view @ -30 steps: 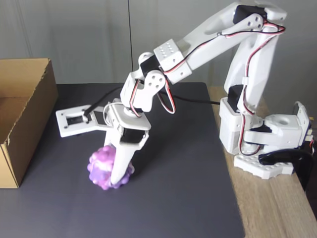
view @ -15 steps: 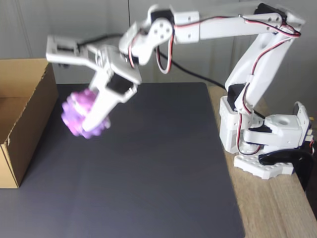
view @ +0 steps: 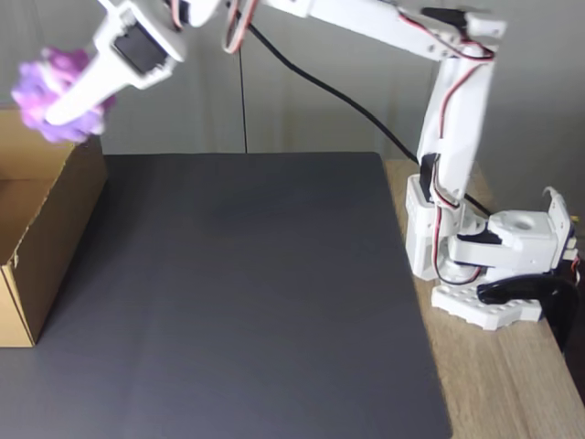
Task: Grasp a ball and put it in the box.
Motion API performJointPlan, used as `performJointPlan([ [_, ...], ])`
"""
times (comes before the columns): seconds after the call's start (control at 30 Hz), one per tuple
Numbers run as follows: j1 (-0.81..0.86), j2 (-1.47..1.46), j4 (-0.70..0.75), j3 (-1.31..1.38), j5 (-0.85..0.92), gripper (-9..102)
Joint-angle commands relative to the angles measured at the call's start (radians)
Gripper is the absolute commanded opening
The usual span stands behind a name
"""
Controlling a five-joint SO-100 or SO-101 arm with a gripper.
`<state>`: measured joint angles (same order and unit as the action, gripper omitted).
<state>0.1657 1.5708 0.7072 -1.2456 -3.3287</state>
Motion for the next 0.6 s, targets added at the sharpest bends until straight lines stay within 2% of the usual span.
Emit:
performJointPlan([
  [0.0,0.008,-0.074,0.002,0.179,0.006,23],
  [0.23,0.029,-0.321,-0.011,0.482,0.011,22],
  [0.57,0.077,-0.523,-0.195,0.584,0.018,22],
])
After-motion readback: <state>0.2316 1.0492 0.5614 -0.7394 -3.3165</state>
